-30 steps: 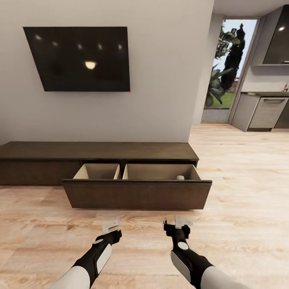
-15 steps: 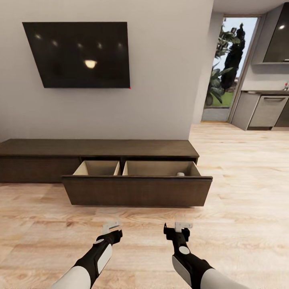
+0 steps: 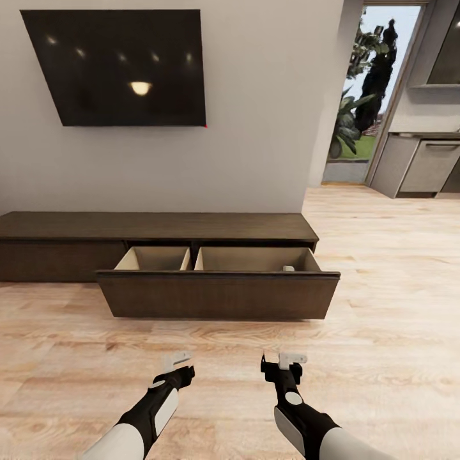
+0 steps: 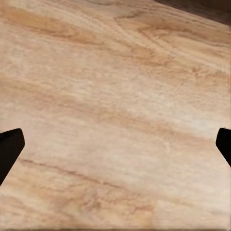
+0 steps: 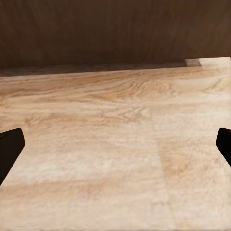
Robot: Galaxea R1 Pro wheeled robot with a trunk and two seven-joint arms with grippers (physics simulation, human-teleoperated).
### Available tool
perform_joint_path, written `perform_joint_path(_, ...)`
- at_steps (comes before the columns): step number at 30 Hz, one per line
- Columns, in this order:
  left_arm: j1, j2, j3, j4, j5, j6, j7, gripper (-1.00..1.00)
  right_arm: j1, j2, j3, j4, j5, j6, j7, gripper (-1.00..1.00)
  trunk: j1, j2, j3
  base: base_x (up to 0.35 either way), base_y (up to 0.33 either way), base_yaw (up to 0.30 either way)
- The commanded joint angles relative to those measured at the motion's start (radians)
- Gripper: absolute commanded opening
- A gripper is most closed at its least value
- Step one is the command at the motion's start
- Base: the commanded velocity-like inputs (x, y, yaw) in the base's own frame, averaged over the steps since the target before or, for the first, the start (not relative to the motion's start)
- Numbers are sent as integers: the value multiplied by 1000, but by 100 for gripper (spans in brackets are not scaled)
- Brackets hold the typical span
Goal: Place each of the two pumpkins and all three candles from the living room inside a cabinet in the living room (use any cabinet), then make sure every cabinet is closed, and position the cauldron so it is next to a table in the living room.
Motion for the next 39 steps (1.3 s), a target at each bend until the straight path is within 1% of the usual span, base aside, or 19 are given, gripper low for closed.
perform_joint_path(1, 0, -1, 3, -2, 8, 5, 2, 100, -1, 0, 9, 0, -9, -5, -5, 100, 0, -1, -5, 0, 0, 0)
perform_joint_path(6, 0, -1, 4, -2, 7, 5, 1, 100, -1, 1, 9, 0, -9, -5, -5, 100, 2, -2, -24, 0, 0, 0)
perform_joint_path(20, 0, 1, 4, -2, 6, 3, -1, 100, -1, 5, 11, -2, -9, -6, -5, 100, 2, -2, -24, 0, 0, 0)
perform_joint_path(26, 0, 1, 4, -2, 6, 3, -1, 100, -1, 7, 12, 0, -9, -11, -5, 100, 2, -2, -18, 0, 0, 0)
perform_joint_path(39, 0, 1, 4, -2, 6, 3, -1, 100, -1, 6, 11, 1, -9, -12, -5, 100, 2, -2, 3, 0, 0, 0)
